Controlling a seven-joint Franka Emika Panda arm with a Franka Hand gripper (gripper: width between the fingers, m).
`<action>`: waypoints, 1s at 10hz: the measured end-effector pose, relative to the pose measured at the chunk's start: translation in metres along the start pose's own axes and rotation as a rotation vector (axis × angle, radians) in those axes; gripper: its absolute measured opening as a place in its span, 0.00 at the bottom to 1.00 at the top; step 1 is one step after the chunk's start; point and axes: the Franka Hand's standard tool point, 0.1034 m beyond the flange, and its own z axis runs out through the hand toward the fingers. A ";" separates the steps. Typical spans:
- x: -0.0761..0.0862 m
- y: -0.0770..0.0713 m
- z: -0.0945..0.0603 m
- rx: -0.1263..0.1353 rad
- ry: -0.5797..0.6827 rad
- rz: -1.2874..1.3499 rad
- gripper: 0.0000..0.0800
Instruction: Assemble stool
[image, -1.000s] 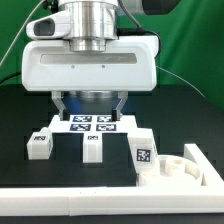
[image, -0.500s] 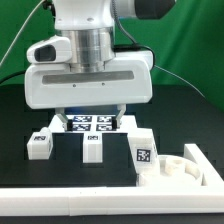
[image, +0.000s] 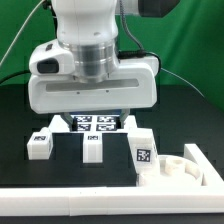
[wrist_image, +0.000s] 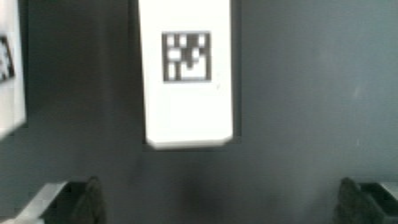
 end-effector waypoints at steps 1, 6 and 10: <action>-0.004 0.002 -0.001 -0.001 -0.094 0.054 0.81; -0.009 0.018 0.002 0.015 -0.357 0.115 0.81; -0.015 0.041 0.016 0.089 -0.381 0.149 0.81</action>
Offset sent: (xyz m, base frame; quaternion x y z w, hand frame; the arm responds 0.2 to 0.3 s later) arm 0.0018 0.0004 0.0079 0.0369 -0.1781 0.0302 0.9829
